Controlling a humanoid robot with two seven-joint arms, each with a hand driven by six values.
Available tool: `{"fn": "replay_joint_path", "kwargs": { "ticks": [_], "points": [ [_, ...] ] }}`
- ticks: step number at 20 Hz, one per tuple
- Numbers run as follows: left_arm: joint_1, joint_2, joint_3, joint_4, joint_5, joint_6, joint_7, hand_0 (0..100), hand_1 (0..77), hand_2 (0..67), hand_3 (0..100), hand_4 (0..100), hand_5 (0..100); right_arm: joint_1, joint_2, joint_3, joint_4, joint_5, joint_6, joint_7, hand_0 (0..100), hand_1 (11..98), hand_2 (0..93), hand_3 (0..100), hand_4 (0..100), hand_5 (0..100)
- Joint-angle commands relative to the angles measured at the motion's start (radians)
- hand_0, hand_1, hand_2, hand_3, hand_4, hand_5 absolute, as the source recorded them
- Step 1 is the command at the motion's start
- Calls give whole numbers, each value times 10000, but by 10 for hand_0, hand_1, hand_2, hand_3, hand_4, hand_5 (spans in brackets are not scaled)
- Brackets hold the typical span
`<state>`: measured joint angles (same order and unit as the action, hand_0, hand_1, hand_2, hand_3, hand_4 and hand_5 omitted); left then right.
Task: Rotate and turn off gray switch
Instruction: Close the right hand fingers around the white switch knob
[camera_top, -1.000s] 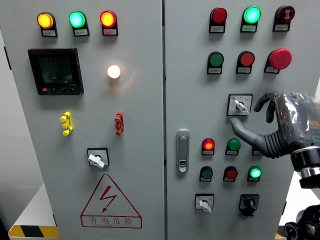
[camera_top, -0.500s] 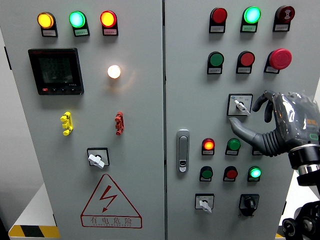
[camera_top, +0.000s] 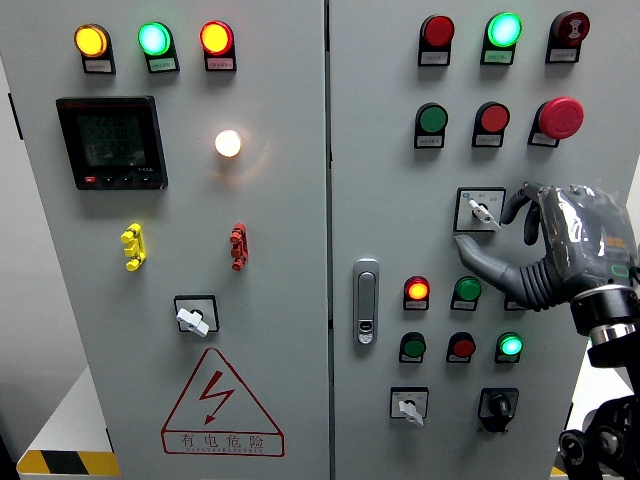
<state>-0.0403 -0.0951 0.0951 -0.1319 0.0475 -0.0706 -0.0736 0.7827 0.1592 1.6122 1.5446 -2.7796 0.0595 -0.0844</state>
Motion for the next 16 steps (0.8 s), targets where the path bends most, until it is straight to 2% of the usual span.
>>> {"fn": "replay_joint_path", "kwargs": {
  "ticks": [1, 16],
  "points": [
    [4, 0, 0, 0, 0, 0, 0, 849, 0, 134, 188, 83, 109, 58, -12, -15, -29, 0, 3, -15, 0, 346, 643, 885, 1000, 1000],
    [4, 0, 0, 0, 0, 0, 0, 848, 0, 134, 188, 83, 110, 73, -12, -61, -167, -15, 3, -15, 0, 351, 652, 897, 1000, 1000]
  ]
}}
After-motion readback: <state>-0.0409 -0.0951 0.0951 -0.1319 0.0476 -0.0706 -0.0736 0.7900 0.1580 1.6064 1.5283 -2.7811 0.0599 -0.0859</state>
